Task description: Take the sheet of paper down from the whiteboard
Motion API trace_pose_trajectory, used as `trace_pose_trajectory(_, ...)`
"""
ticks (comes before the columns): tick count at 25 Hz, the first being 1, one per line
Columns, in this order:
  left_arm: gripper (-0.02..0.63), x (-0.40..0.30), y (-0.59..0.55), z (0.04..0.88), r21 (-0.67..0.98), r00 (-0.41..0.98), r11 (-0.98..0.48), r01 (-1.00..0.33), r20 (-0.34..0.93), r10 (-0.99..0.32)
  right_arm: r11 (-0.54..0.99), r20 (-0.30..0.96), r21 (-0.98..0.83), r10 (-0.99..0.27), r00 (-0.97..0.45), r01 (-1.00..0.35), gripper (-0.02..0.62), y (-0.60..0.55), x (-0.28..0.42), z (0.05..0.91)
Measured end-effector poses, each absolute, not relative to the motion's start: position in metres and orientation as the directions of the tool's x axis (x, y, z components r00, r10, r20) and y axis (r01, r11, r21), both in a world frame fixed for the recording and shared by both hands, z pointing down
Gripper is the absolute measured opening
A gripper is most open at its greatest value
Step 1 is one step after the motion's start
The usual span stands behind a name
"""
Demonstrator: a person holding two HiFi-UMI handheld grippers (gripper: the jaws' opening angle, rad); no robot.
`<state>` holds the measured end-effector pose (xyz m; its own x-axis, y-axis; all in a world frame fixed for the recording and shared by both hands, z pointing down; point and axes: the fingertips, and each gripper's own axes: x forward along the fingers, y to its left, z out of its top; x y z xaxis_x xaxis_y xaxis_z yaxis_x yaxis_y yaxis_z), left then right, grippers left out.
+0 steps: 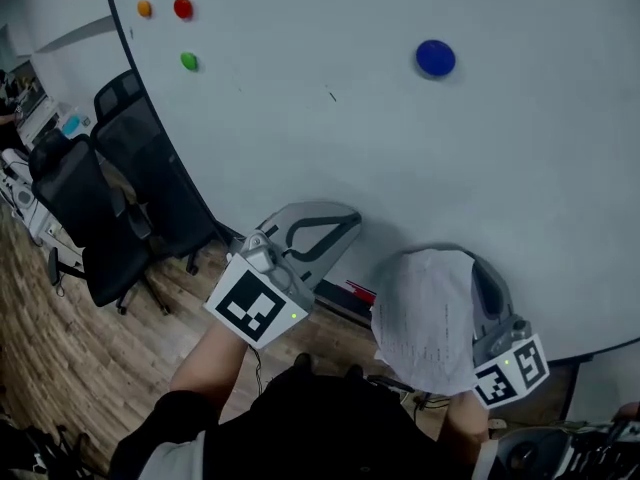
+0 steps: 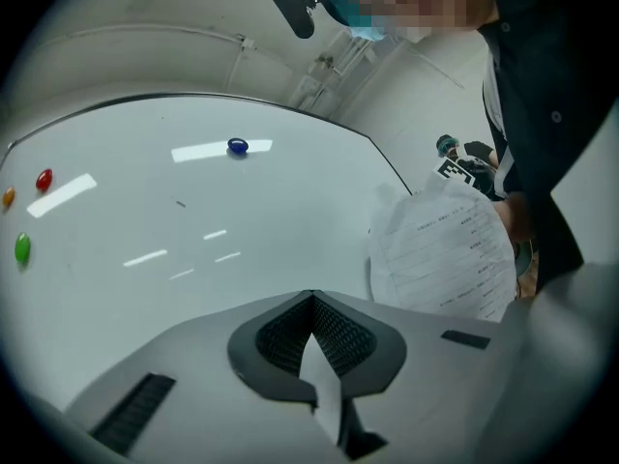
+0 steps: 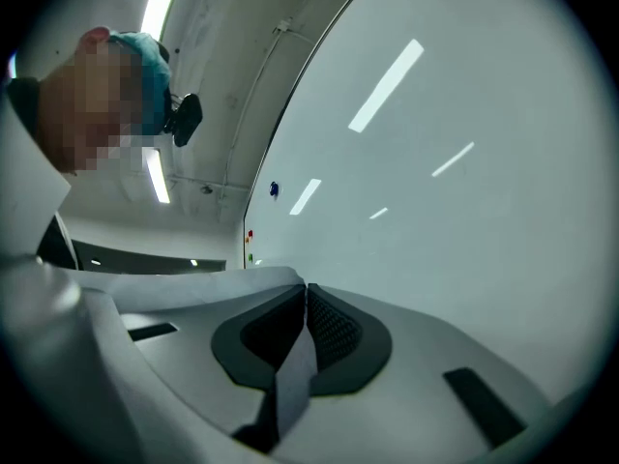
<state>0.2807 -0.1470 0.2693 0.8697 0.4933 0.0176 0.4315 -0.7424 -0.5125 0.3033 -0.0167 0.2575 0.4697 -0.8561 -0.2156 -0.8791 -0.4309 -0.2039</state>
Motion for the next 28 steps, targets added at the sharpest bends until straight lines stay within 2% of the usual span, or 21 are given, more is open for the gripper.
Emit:
trace_pose_trajectory(5,0.012,0.268,-0.145,0.32,-0.409,0.83,-0.752,0.516,0.022,0.557,-0.393,-0.171,-0.105,-0.898,0.406,-0.914,0.025,-0.037,0.29,0.289)
trace_pose_trajectory(12,0.012,0.243,-0.156,0.407,-0.176,0.803,-0.786,0.592,0.043,0.595,-0.337,-0.051,-0.051,-0.939,0.339,-0.94,0.025,-0.061,0.27,0.37)
trace_pose_trajectory(22,0.012,0.199,-0.165,0.473,-0.067,0.735,-0.733,0.677,0.008,0.678,-0.273,0.024,0.009,-0.962,0.273,-0.962,0.025,-0.081,0.222,0.473)
trace_pose_trajectory(28,0.012,0.164,-0.167,0.528,0.04,0.74,-0.74,0.671,0.017,0.672,-0.275,0.06,-0.041,-0.96,0.272,-0.961,0.025,-0.077,0.185,0.519)
